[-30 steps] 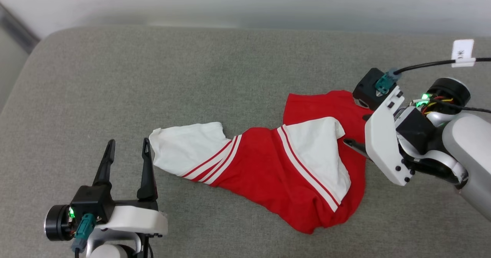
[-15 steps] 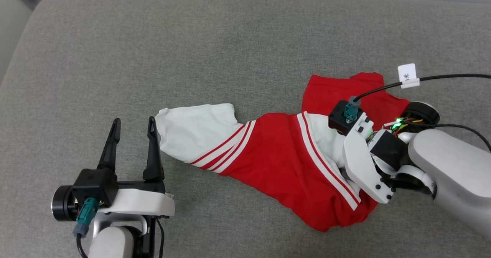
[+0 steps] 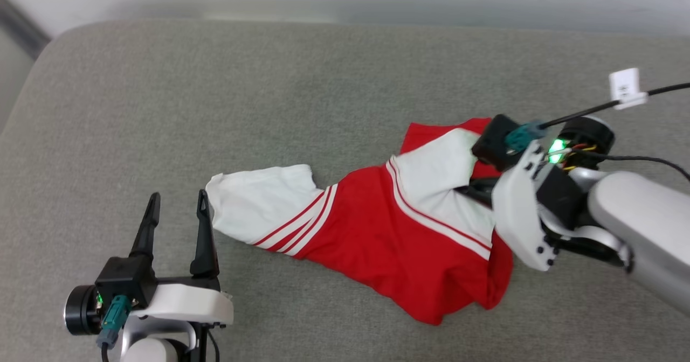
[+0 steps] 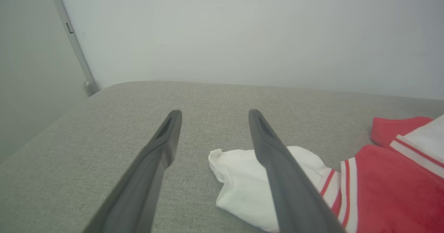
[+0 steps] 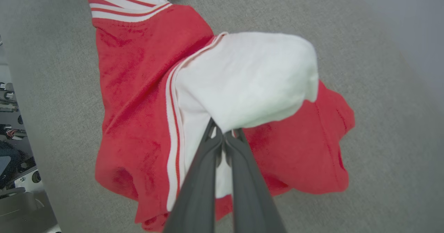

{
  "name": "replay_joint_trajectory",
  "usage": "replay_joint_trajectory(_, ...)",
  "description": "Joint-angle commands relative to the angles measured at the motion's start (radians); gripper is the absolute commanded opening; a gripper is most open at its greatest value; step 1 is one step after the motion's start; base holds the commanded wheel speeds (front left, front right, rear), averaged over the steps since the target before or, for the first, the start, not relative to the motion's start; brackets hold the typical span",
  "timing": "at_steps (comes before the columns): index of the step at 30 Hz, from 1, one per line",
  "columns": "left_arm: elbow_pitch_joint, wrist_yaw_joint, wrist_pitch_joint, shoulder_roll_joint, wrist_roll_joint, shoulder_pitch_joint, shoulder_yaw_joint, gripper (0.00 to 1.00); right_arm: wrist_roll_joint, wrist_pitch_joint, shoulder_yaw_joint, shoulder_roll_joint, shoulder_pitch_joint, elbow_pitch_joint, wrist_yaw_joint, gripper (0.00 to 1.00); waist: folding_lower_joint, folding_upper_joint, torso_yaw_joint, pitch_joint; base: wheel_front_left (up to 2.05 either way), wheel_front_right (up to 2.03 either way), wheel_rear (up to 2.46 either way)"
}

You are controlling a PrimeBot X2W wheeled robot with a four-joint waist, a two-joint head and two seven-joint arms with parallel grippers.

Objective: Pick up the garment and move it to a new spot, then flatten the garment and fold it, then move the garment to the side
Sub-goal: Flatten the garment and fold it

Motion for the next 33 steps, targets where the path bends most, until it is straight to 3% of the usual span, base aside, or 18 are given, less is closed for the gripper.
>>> replay_joint_trajectory(1, 0.002, -0.004, -0.003, -0.003, 0.007, 0.015, 0.007, 1.0, 0.004, -0.032, -0.016, -0.027, -0.007, -0.021, 0.0, 0.0, -0.0001, 0.0, -0.029, -0.031, 0.0, 0.0, 0.0)
replay_joint_trajectory(10, 0.009, -0.024, -0.003, -0.012, 0.018, 0.062, 0.029, 1.0, 0.053, -0.178, -0.222, -0.231, 0.181, -0.052, 0.0, 0.0, -0.0001, 0.0, -0.072, -0.073, 0.0, 0.0, 0.0)
replay_joint_trajectory(15, 0.009, -0.027, -0.003, -0.015, 0.022, 0.07, 0.031, 1.0, 0.073, -0.207, -0.294, -0.269, 0.327, 0.035, 0.0, 0.0, -0.0001, 0.0, -0.081, -0.07, 0.0, 0.0, 0.0)
replay_joint_trajectory(24, 0.027, -0.041, -0.003, -0.017, 0.033, 0.051, 0.019, 1.0, 0.106, -0.211, -0.386, -0.197, 0.551, 0.323, 0.0, 0.0, -0.0001, 0.0, -0.077, -0.047, 0.0, 0.0, 0.0)
replay_joint_trajectory(29, 0.037, -0.045, -0.003, -0.018, 0.036, 0.047, 0.022, 1.0, 0.116, -0.236, -0.406, -0.14, 0.601, 0.388, 0.0, 0.0, -0.0001, 0.0, -0.076, -0.052, 0.0, 0.0, 0.0)
replay_joint_trajectory(30, 0.041, -0.044, -0.003, -0.018, 0.037, 0.049, 0.023, 1.0, 0.109, -0.259, -0.419, -0.137, 0.597, 0.392, 0.0, 0.29, -0.0001, 0.0, -0.077, -0.057, 0.0, 0.0, 0.0)
replay_joint_trajectory(31, 0.044, -0.045, -0.003, -0.018, 0.038, 0.052, 0.025, 1.0, 0.094, -0.286, -0.433, -0.139, 0.594, 0.395, -0.001, 1.0, -0.0001, 0.0, -0.078, -0.063, 0.0, 0.0, 0.0)
replay_joint_trajectory(33, 0.046, -0.045, -0.003, -0.018, 0.042, 0.054, 0.029, 1.0, 0.069, -0.349, -0.468, -0.142, 0.593, 0.398, -0.001, 1.0, -0.0001, 0.0, -0.081, -0.077, 0.0, 0.0, 0.0)
